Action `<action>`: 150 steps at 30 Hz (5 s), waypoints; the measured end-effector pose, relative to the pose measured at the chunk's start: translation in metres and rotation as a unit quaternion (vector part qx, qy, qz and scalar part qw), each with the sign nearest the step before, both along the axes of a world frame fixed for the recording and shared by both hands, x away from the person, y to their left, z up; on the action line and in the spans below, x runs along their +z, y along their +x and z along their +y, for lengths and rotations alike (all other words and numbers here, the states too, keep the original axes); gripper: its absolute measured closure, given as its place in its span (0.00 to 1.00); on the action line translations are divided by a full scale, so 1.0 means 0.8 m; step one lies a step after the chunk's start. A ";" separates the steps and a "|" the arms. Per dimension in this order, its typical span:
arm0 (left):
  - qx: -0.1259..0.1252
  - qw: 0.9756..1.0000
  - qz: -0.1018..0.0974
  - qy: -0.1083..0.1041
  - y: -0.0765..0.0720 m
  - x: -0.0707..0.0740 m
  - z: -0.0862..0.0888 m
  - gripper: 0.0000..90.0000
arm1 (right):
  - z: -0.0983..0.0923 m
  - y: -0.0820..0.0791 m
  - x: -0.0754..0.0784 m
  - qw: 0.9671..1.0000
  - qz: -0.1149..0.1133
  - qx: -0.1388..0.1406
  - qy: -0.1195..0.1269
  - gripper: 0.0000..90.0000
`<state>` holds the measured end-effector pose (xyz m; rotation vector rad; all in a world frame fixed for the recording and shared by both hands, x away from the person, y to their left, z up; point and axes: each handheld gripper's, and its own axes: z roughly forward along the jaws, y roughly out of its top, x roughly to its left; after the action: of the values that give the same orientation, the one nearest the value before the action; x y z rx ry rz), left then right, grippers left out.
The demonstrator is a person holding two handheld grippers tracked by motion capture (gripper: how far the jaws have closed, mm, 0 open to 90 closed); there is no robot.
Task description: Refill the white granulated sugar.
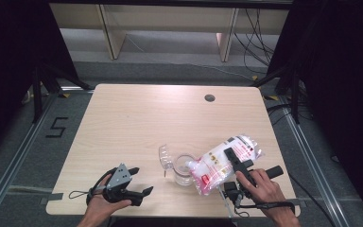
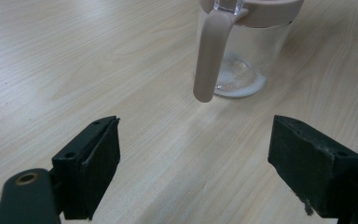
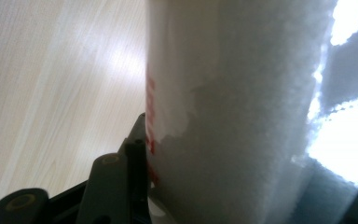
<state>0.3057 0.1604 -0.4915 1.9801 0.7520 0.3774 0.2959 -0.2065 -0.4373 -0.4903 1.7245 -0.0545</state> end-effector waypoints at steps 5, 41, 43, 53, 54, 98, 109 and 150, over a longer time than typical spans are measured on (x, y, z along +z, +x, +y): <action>-0.001 1.000 -0.001 0.003 0.000 0.000 0.000 0.18 | 0.001 0.000 0.001 1.000 -0.006 0.004 -0.005 0.58; -0.001 1.000 -0.001 0.003 0.000 0.000 0.000 0.18 | 0.000 -0.004 0.001 1.000 -0.003 -0.006 -0.008 0.59; -0.002 1.000 -0.001 0.003 0.000 0.001 0.000 0.18 | 0.000 -0.004 0.002 1.000 -0.004 -0.005 -0.006 0.59; -0.003 1.000 -0.001 0.006 0.000 0.001 0.001 0.18 | 0.000 -0.002 0.006 1.000 -0.008 0.002 -0.022 0.59; -0.001 1.000 -0.002 0.007 0.000 0.001 0.001 0.18 | 0.002 -0.001 0.007 0.999 -0.008 0.007 -0.031 0.59; -0.002 1.000 -0.002 0.011 0.001 0.001 0.001 0.18 | 0.001 -0.002 0.008 0.999 -0.002 0.001 -0.039 0.61; -0.001 1.000 -0.002 0.007 0.000 0.001 0.001 0.18 | 0.000 -0.003 0.007 0.999 -0.004 -0.002 -0.036 0.61; -0.001 1.000 0.000 0.005 0.000 0.001 0.000 0.18 | 0.002 -0.006 0.005 0.999 -0.011 0.002 -0.032 0.63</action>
<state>0.3056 0.1607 -0.4907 1.9901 0.7494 0.3807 0.2908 -0.2050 -0.4330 -0.5385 1.7042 -0.1108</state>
